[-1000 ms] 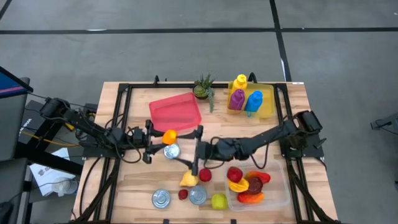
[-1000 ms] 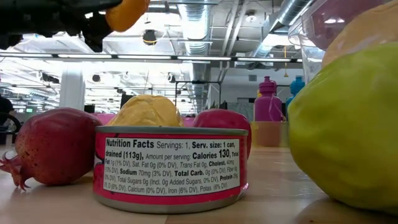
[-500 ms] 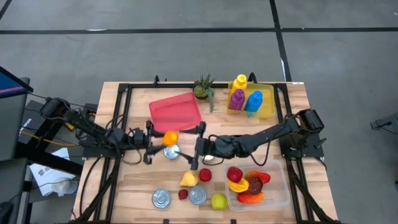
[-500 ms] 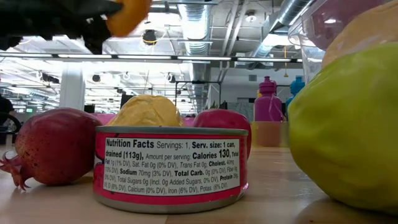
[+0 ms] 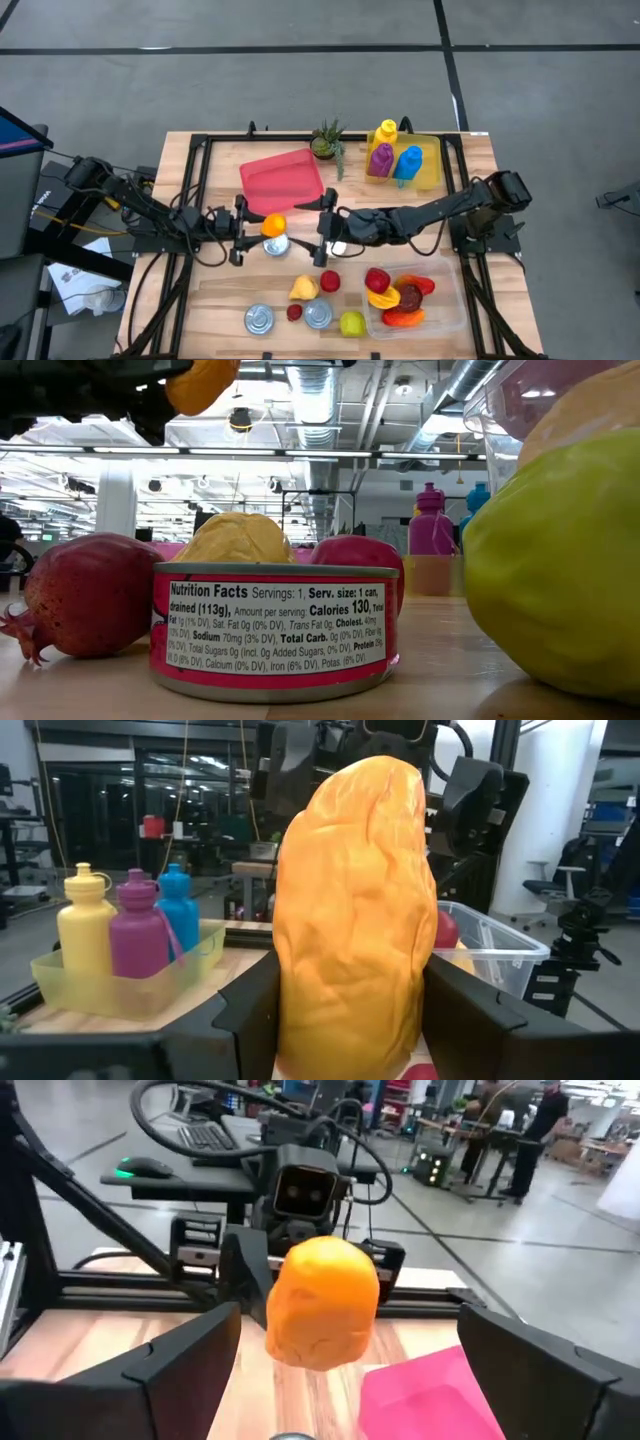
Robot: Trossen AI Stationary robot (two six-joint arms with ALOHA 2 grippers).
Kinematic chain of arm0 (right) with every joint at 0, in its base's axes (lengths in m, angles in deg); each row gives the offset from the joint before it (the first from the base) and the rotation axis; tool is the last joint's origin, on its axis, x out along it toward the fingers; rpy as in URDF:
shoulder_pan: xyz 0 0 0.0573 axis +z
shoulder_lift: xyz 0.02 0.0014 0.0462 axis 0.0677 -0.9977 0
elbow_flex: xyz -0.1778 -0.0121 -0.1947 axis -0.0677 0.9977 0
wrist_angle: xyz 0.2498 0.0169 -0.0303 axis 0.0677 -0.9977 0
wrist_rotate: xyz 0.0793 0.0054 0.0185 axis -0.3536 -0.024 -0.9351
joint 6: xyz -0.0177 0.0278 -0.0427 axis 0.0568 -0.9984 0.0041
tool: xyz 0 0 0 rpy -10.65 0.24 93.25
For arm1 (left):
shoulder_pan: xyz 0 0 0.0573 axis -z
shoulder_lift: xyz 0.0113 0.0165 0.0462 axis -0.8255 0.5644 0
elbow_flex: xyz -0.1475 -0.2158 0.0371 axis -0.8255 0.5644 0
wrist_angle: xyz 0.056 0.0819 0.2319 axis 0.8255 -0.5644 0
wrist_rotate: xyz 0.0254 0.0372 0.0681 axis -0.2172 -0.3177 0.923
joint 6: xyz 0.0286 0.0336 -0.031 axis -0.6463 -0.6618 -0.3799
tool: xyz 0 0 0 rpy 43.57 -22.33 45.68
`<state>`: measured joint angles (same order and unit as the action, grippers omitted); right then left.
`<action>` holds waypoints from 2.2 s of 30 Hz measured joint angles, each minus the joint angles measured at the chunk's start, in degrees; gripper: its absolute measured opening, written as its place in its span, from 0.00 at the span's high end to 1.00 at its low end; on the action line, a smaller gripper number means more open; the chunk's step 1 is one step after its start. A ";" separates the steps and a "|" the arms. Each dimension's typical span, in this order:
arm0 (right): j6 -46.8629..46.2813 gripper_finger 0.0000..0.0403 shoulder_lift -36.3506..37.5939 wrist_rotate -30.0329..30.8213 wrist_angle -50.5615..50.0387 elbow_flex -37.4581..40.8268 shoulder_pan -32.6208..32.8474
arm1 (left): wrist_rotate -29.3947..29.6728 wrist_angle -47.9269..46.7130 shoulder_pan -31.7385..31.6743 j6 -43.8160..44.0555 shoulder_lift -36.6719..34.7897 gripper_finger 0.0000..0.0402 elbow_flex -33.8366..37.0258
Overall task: Pick & Place Food Item
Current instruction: Put the yellow mango into the transparent bin
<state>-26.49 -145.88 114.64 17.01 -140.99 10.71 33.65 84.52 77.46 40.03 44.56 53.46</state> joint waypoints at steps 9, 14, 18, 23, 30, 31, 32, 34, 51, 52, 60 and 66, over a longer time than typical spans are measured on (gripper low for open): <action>-3.32 0.10 -0.43 -8.84 1.81 -0.11 -3.67 | 0.17 0.00 0.00 0.13 0.00 0.53 0.00; -3.48 0.10 -0.50 -12.56 2.56 -0.78 -4.26 | 0.24 -0.02 -0.05 0.14 0.00 0.53 0.00; -3.95 0.10 -4.22 -15.18 1.41 -3.85 -4.59 | 0.44 -0.09 -0.72 0.17 0.02 0.53 0.00; -3.56 0.10 -8.92 -14.86 -5.37 -10.80 -4.65 | 0.30 -0.68 -0.74 0.44 0.01 0.53 0.02; -3.07 0.16 -10.09 -14.62 -11.62 -14.95 -4.55 | 0.17 -2.07 -0.74 0.60 0.04 0.53 0.09; -3.40 0.19 -9.86 -14.52 -11.97 -15.34 -4.53 | 0.17 -1.98 -0.72 0.60 -0.01 0.53 0.07; -3.66 0.22 -9.72 -14.51 -12.52 -15.56 -4.51 | 0.17 -2.05 -0.74 0.60 -0.01 0.53 0.07; -4.22 0.29 -9.73 -14.41 -14.16 -15.97 -4.51 | 0.13 -2.58 -0.70 0.62 0.02 0.53 0.07; -3.64 0.70 -9.74 -13.87 -16.77 -16.35 -4.17 | -0.33 -2.58 -0.73 0.34 0.10 0.53 0.11; -3.64 0.70 -9.74 -13.87 -16.89 -16.35 -4.10 | -0.85 -2.61 -0.74 0.18 0.10 0.53 0.11; -3.64 0.70 -8.56 -15.59 -21.61 -15.96 -2.93 | -3.53 -2.91 -0.70 -0.25 -0.14 0.28 -0.04; -4.02 0.70 -6.61 -13.49 -26.75 -16.09 -1.68 | -3.76 -4.31 -0.35 -0.18 -0.11 0.08 -0.04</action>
<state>-30.50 -152.49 101.15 -9.75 -157.07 9.03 29.89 80.21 77.11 39.85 44.45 53.41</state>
